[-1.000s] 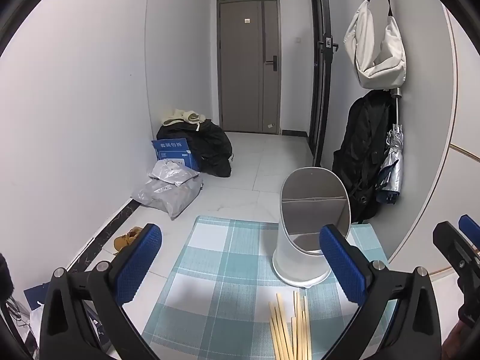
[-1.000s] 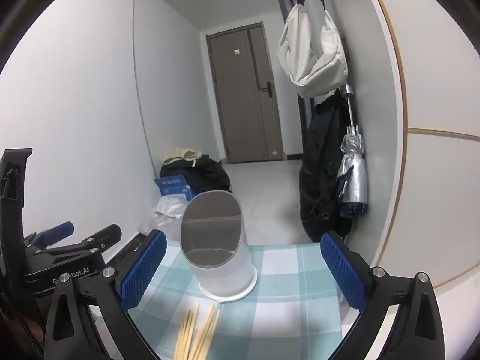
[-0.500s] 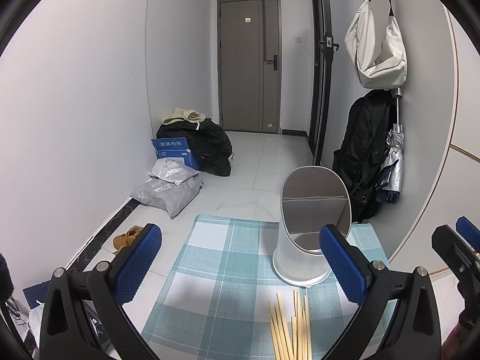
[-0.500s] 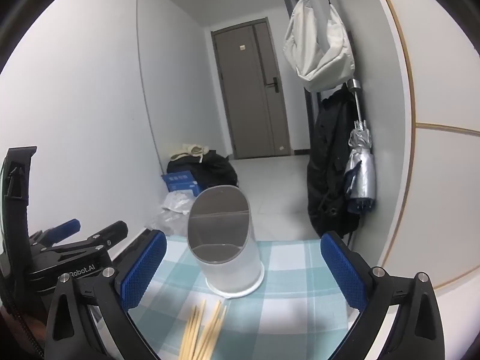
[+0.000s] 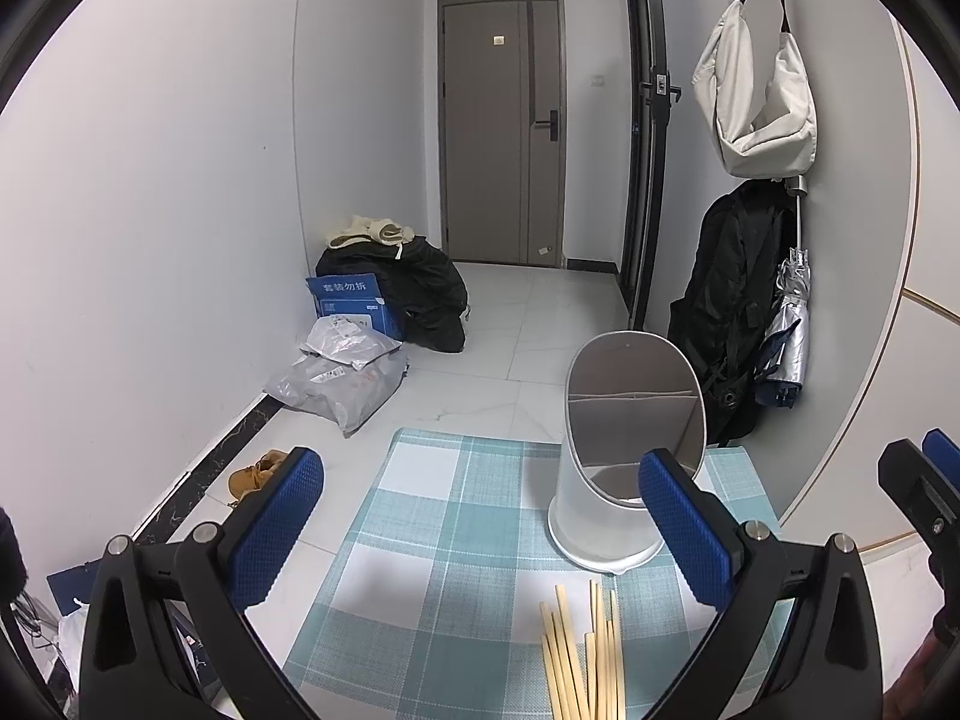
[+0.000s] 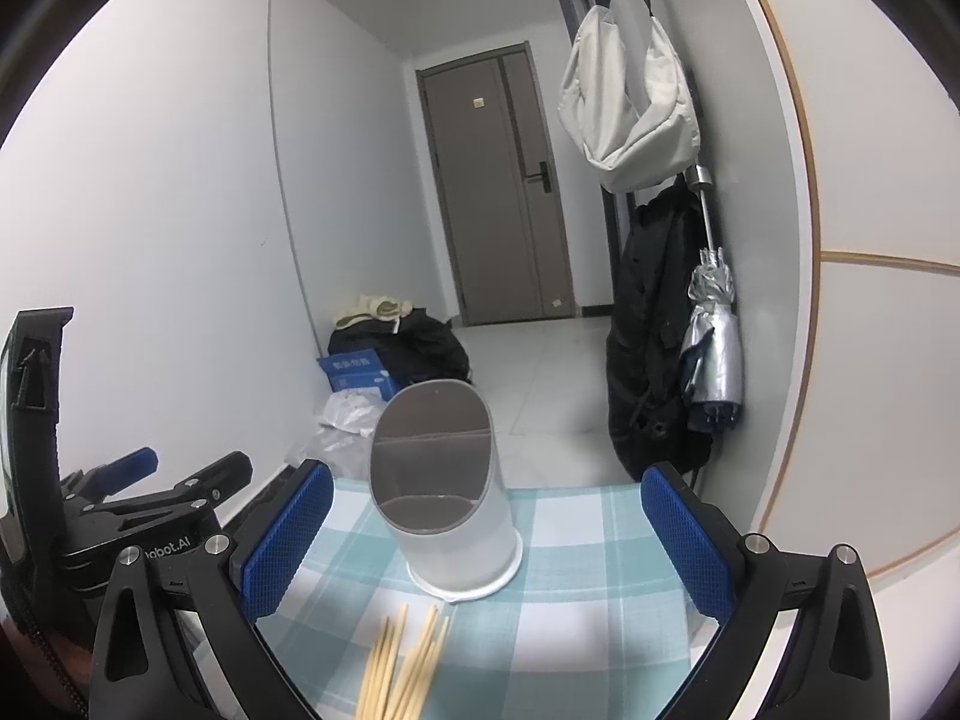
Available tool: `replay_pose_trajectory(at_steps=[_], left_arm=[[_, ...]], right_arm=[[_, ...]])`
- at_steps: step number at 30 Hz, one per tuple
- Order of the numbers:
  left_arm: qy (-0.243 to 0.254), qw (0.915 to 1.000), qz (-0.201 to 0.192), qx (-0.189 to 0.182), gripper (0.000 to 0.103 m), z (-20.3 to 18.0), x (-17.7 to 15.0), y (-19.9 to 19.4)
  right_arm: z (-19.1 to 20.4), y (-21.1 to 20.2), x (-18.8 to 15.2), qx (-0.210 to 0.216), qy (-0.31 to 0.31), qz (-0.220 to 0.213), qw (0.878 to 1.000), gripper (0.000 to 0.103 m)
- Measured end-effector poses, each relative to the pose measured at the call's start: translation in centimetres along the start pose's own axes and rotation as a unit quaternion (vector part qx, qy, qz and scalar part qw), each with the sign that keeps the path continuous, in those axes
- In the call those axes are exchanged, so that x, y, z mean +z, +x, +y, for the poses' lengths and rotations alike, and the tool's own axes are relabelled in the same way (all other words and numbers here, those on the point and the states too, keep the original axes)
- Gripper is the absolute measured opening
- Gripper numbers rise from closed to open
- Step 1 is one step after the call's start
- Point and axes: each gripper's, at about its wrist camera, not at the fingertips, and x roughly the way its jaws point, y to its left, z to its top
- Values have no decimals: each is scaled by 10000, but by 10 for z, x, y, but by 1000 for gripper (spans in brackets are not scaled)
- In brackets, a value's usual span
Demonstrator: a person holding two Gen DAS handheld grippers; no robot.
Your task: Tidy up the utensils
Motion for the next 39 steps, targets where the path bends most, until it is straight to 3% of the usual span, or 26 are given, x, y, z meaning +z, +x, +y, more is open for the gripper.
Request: replay_pose_trajectory(at_steps=[39], left_arm=[[-57, 9999, 136, -7, 102, 0, -3, 5]], right_arm=[[-1, -1, 5, -100, -113, -1, 9999, 103]])
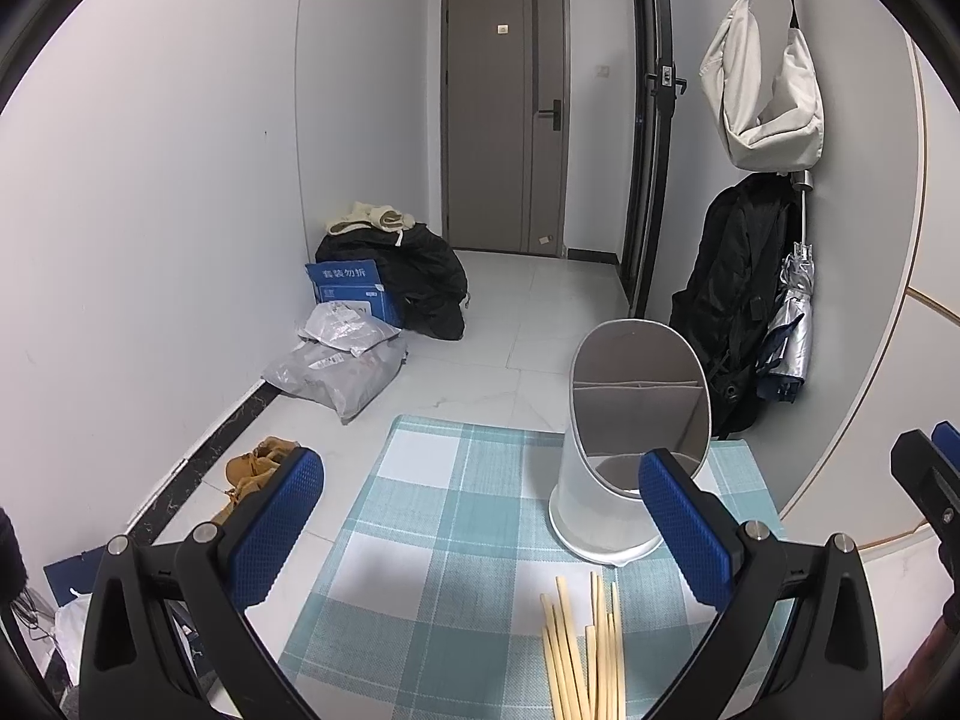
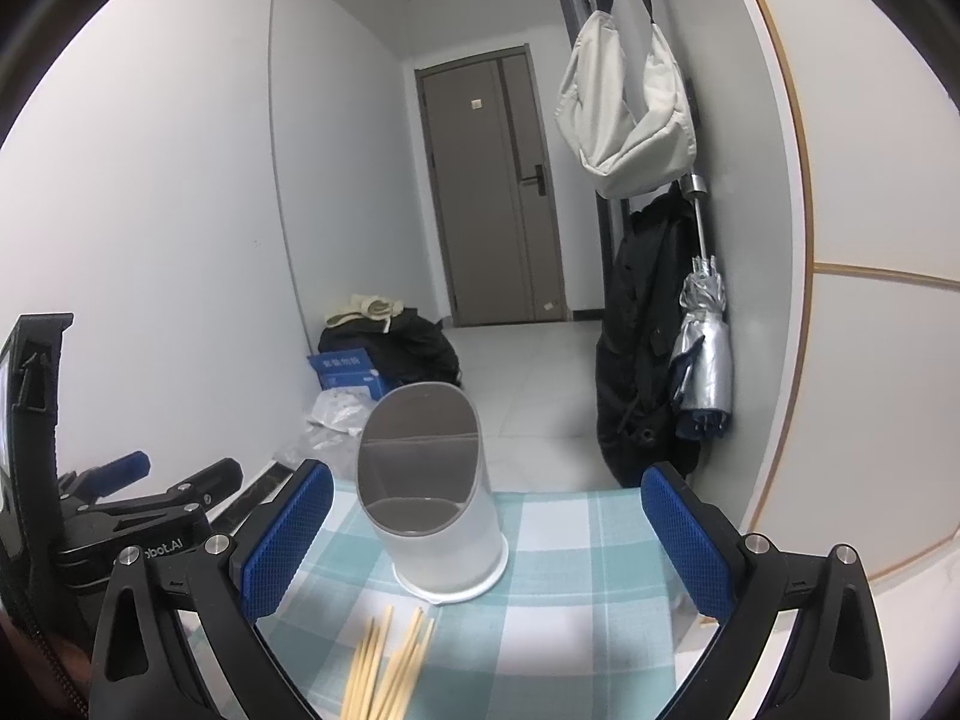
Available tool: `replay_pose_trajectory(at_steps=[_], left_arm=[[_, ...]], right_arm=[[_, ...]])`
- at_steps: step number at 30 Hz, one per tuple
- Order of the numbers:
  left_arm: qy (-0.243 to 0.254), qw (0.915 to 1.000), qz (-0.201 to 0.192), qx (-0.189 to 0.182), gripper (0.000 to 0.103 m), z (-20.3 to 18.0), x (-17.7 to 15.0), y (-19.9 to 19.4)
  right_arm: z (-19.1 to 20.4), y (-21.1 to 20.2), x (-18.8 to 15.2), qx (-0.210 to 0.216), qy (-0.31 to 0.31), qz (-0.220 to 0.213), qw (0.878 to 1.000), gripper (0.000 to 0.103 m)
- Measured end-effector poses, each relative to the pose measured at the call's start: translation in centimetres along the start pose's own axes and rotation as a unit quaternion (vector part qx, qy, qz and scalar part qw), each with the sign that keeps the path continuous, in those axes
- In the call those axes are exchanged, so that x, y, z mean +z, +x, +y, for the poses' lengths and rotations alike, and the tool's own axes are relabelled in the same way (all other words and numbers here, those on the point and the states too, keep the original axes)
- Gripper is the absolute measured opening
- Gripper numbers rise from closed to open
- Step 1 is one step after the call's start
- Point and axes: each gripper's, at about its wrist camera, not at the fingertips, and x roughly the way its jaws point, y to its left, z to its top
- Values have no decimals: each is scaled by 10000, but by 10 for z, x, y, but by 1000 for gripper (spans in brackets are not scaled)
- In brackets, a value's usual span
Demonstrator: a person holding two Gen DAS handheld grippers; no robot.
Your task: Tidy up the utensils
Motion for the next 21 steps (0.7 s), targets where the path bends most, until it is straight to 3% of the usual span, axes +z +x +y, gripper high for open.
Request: replay_pose_trajectory(at_steps=[10, 15, 21], left_arm=[[-33, 9999, 166, 22, 102, 6, -2, 7], [-161, 9975, 688, 94, 102, 20, -7, 28], [-426, 9925, 1114, 275, 102, 45, -15, 48]], right_arm=[[5, 9, -6, -24, -112, 165, 9998, 103], [8, 40, -21, -19, -186, 928, 9955, 103], [15, 83, -48, 76, -366, 1985, 9794, 97]])
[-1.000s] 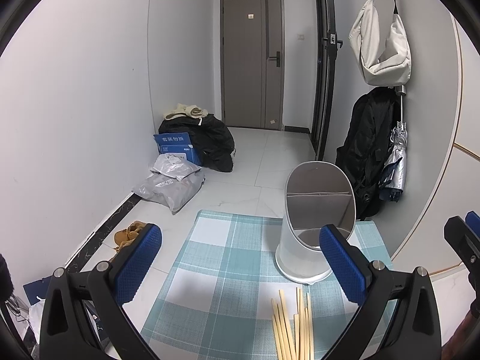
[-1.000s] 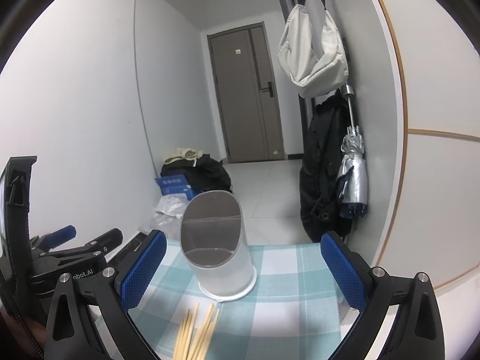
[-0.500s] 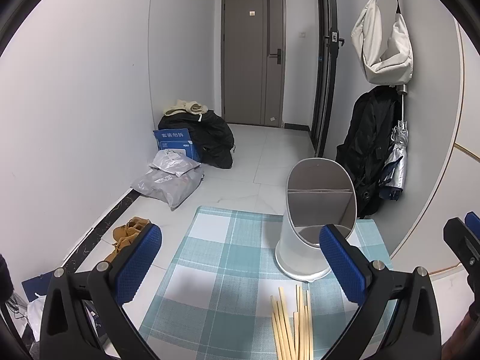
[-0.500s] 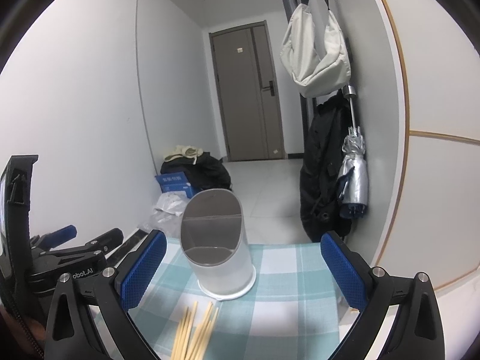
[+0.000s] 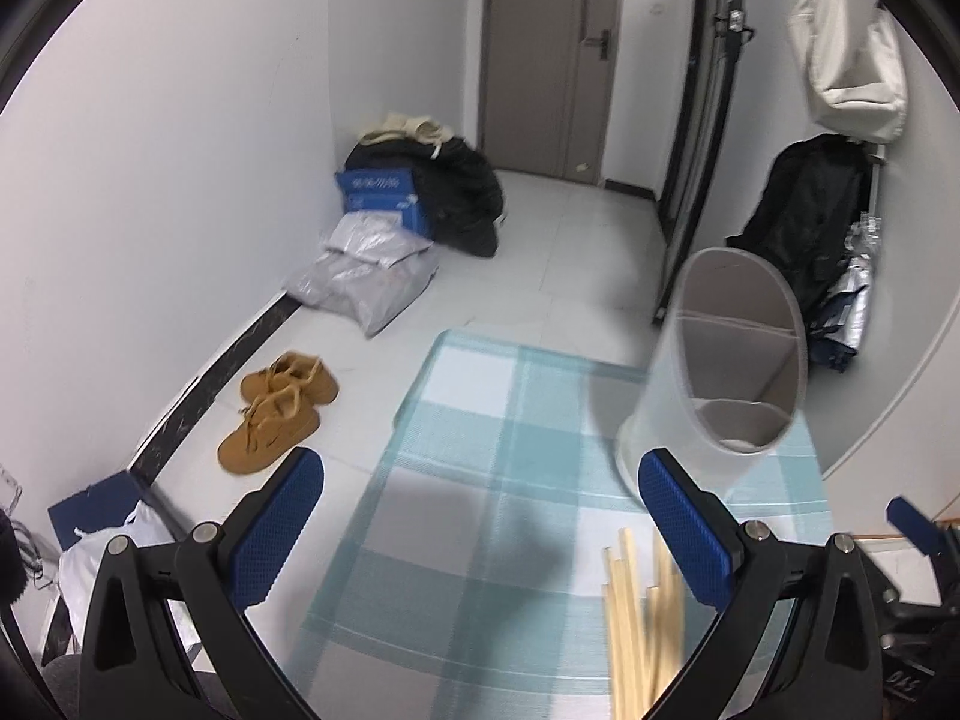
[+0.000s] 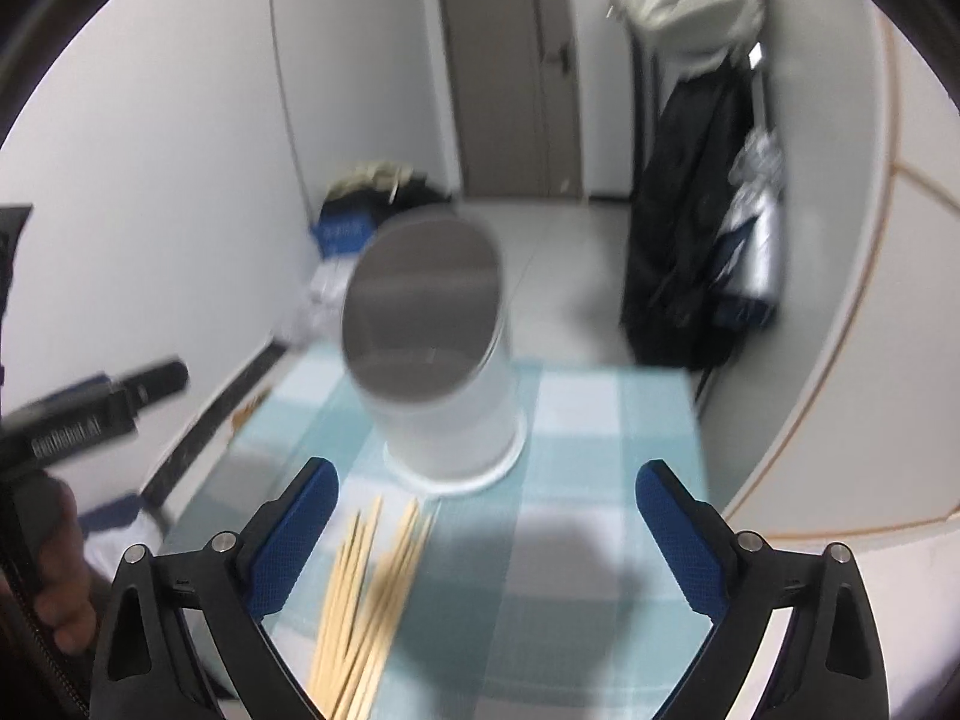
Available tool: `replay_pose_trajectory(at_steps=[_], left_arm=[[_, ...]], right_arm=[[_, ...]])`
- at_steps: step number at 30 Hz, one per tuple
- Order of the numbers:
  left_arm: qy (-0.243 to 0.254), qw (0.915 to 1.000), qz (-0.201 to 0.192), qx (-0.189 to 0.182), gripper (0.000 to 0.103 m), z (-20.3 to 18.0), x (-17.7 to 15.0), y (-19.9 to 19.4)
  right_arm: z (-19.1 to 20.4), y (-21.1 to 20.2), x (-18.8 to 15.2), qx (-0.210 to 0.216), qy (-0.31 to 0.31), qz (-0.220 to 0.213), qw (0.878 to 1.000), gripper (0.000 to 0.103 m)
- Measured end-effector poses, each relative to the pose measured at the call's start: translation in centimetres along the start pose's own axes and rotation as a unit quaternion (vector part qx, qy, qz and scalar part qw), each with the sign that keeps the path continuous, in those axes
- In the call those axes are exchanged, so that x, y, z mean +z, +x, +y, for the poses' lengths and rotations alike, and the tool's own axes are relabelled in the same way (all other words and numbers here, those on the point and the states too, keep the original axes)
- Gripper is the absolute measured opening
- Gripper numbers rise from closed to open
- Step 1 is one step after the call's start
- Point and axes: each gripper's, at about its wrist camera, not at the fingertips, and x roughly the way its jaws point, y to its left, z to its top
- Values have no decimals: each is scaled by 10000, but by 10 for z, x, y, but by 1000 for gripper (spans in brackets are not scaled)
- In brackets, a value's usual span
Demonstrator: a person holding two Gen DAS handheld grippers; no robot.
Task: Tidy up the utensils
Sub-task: 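Lower the right gripper onto the wooden chopsticks and grasp one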
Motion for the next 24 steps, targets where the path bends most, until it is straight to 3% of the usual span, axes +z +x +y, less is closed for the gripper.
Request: replay_pose_trajectory(at_steps=[4, 10, 13, 20, 24], left_arm=[[-114, 9995, 290, 18, 102, 11, -1, 13], [-236, 9987, 449, 12, 102, 23, 3, 18], [-300, 9982, 518, -9, 102, 30, 6, 22], [-472, 9967, 659, -60, 102, 42, 8, 28], [-485, 9966, 665, -93, 102, 46, 9, 29]], right_arm=[[11, 33, -10, 39, -187, 681, 9975, 94], [19, 71, -26, 169, -247, 1515, 9880, 68], [24, 82, -28, 259, -250, 1668, 9853, 57], [30, 110, -23, 109, -128, 1913, 9814, 51], [33, 122, -25, -246, -201, 2002, 9792, 43]])
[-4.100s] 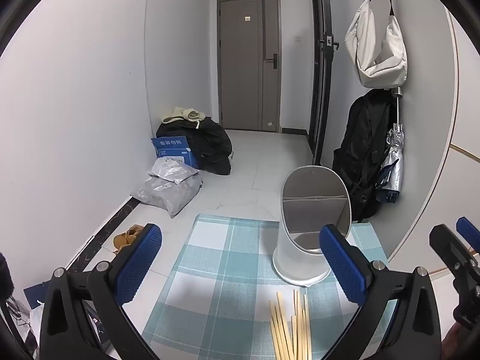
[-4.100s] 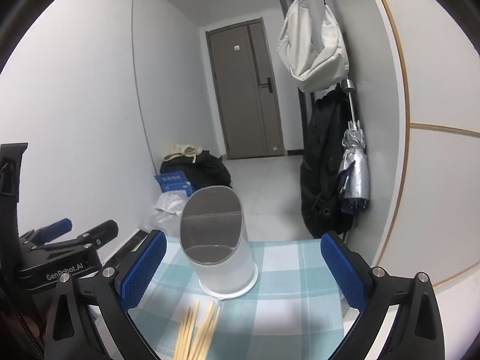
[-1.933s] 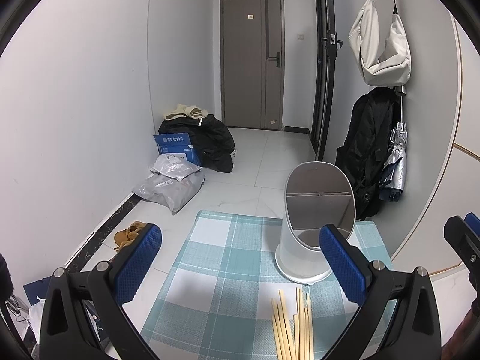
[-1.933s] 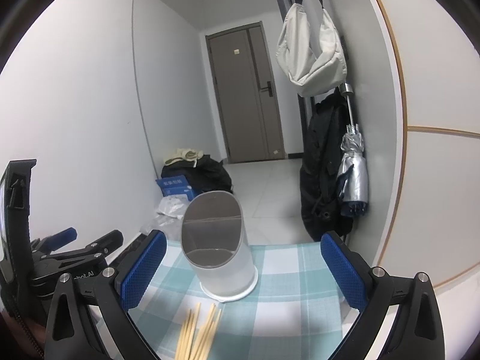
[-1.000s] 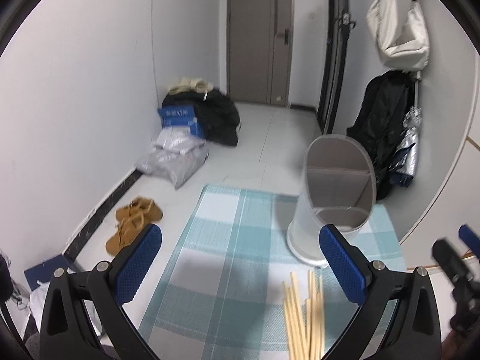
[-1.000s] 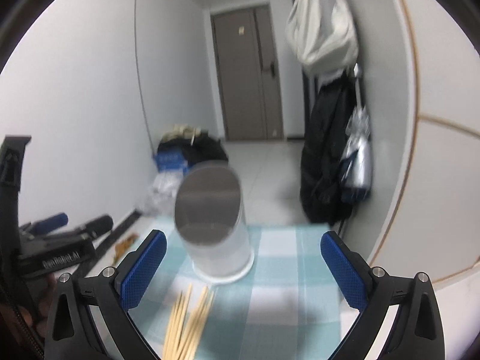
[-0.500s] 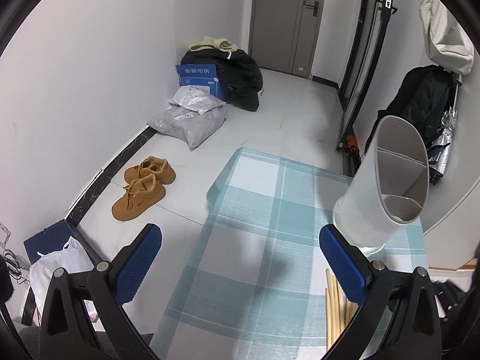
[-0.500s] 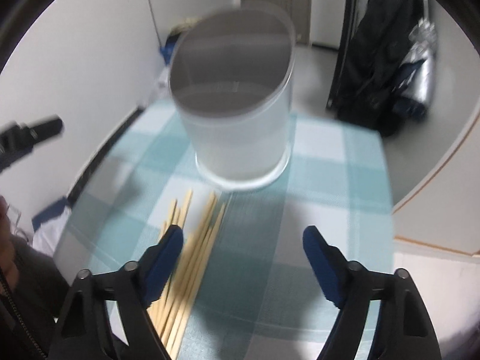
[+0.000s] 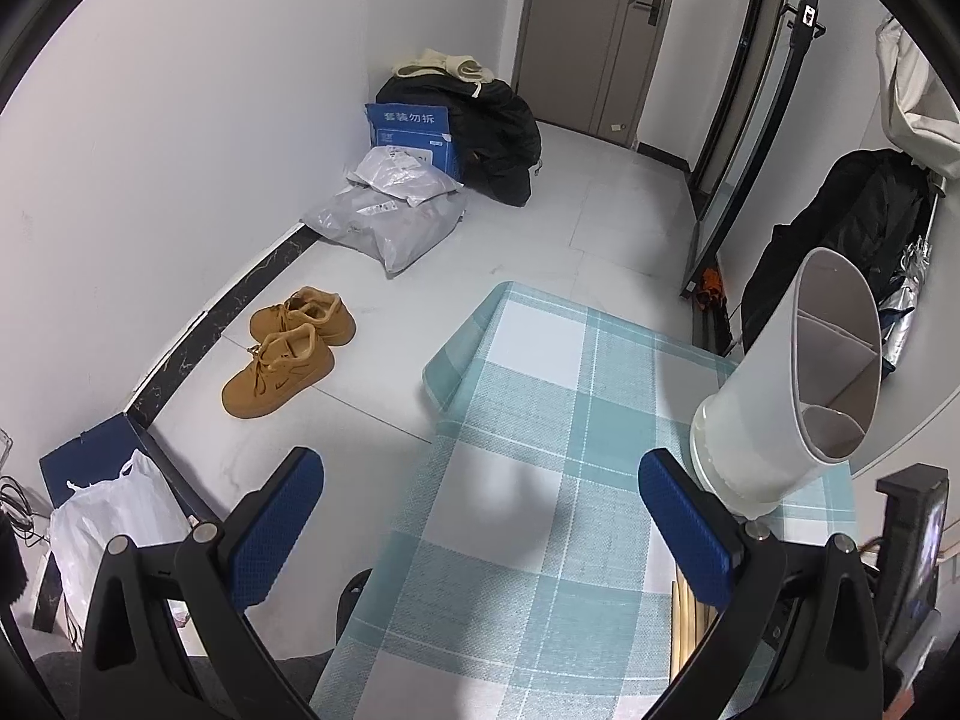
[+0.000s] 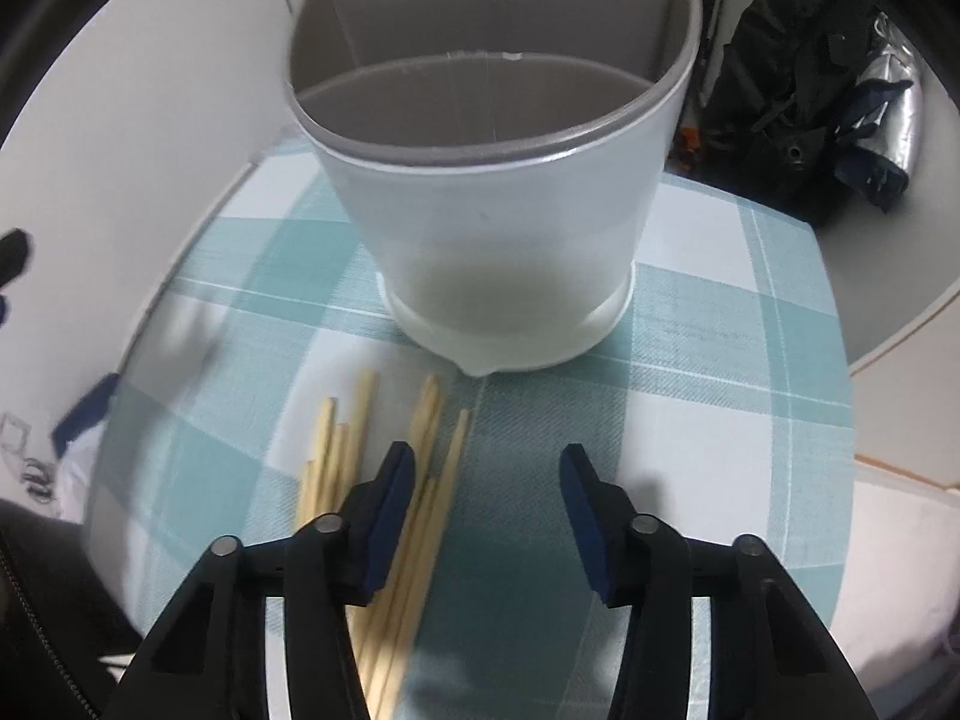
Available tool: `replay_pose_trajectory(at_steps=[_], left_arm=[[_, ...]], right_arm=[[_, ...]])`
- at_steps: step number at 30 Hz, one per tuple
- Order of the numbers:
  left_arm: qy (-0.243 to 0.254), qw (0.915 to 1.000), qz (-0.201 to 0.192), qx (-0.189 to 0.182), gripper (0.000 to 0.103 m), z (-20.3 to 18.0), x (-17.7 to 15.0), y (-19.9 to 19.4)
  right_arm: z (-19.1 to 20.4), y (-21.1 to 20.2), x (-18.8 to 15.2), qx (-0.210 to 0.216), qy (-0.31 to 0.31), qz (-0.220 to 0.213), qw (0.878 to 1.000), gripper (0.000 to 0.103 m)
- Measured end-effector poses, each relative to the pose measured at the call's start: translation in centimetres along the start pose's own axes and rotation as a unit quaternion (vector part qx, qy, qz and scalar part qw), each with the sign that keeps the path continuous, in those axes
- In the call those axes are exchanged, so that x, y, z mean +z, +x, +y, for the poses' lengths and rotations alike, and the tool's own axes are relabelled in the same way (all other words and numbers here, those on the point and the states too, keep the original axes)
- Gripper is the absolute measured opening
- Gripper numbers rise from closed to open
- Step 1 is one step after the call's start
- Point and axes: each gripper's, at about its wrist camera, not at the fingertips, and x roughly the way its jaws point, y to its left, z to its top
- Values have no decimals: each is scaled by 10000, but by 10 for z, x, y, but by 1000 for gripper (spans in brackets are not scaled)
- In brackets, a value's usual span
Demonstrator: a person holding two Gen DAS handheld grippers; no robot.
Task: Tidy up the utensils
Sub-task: 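Lower the right gripper onto the wooden chopsticks and grasp one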
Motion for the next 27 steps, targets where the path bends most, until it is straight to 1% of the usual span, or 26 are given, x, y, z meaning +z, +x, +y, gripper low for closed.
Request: replay_pose_trajectory(at_steps=[2, 4, 5, 9, 11, 13, 15, 16, 18, 21, 25, 27], left_arm=[[10, 10000, -13, 11, 102, 2, 0, 1], [13, 10000, 6, -9, 102, 4, 0, 2], [13, 10000, 26, -30, 102, 5, 1, 3], [104, 9999, 111, -61, 102, 4, 0, 6], [138, 9998, 112, -38, 102, 4, 0, 7], [145, 9998, 124, -20, 102, 5, 0, 8], [154, 9998, 133, 25, 102, 5, -1, 8], [166, 9998, 138, 49, 102, 5, -2, 9], [215, 9996, 163, 96, 102, 3, -5, 11], [328, 9991, 243, 87, 102, -2, -10, 12], [617, 9964, 575, -97, 102, -13, -24, 20], [811, 9930, 803, -298, 102, -22, -35, 25]], right_arm=[[2, 6, 0, -52, -41, 144, 9999, 41], [5, 8, -1, -48, -114, 171, 9998, 39], [7, 9, 0, -17, -162, 207, 9997, 35], [15, 11, -1, -14, -356, 285, 9990, 27], [19, 11, -1, 54, -427, 273, 9987, 18], [18, 12, -2, 101, -376, 262, 9989, 17], [15, 11, 4, 116, -288, 273, 9991, 10], [10, 11, 8, 177, -224, 287, 9992, 5], [3, 11, 10, 309, -88, 278, 9991, 4], [-11, 5, 9, 416, 157, 90, 9990, 3], [-27, -12, 5, 592, 476, -233, 9968, 3], [-34, -22, 2, 721, 583, -432, 9948, 3]])
